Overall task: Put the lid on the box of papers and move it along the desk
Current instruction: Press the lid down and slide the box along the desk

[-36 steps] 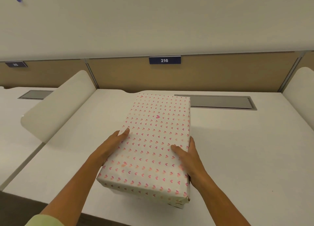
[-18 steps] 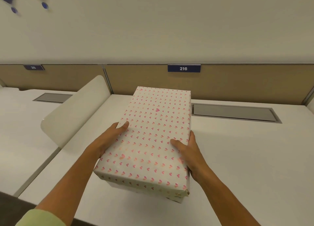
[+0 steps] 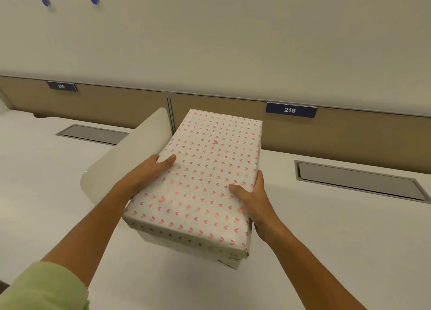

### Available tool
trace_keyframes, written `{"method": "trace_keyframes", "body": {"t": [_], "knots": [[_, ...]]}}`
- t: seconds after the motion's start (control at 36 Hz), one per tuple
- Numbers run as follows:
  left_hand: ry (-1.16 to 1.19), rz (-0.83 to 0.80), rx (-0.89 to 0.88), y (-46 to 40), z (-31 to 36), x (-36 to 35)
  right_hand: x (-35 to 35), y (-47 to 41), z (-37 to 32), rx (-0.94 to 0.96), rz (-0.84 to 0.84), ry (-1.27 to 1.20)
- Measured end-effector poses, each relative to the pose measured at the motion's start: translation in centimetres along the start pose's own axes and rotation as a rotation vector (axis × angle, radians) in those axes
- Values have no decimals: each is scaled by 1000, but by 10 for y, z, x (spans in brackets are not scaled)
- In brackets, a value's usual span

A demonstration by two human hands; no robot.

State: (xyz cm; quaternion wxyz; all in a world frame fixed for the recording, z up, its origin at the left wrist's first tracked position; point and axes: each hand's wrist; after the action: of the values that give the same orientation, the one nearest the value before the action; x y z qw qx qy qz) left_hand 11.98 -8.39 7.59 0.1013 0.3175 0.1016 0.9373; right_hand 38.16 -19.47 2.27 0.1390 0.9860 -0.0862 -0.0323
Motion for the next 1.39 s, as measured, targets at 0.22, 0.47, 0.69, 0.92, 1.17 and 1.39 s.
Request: {"method": "trace_keyframes", "body": {"t": [0.22,0.47,0.69,0.92,1.17,1.39], "knots": [[-5,2,-1,-50,-40,56,-66,-48,-15,3,-26,42],[18,-55,-9,-113,-66,109,-119,-101,-27,-4,-58,72],[28,-78,-1,-167,-80,120,-142,-154,-28,-58,-68,61],[35,-90,39,-217,-94,110,-149,-201,-23,-92,-47,117],[34,-103,100,-268,-118,109,-161,-244,-12,-142,-38,139],[-13,-88,78,-284,-118,98,-159,-265,-3,-161,-28,124]]}}
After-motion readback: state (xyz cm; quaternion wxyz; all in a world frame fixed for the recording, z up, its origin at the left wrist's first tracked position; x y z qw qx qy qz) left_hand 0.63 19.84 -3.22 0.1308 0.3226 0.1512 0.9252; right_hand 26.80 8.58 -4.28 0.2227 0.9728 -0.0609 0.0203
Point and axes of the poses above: each hand's wrist, its own y-axis away from the middle knuckle, its own x-axis out of the back of the hand, z = x × y, and after that the axes turned 6 degrees about -x, right-handed
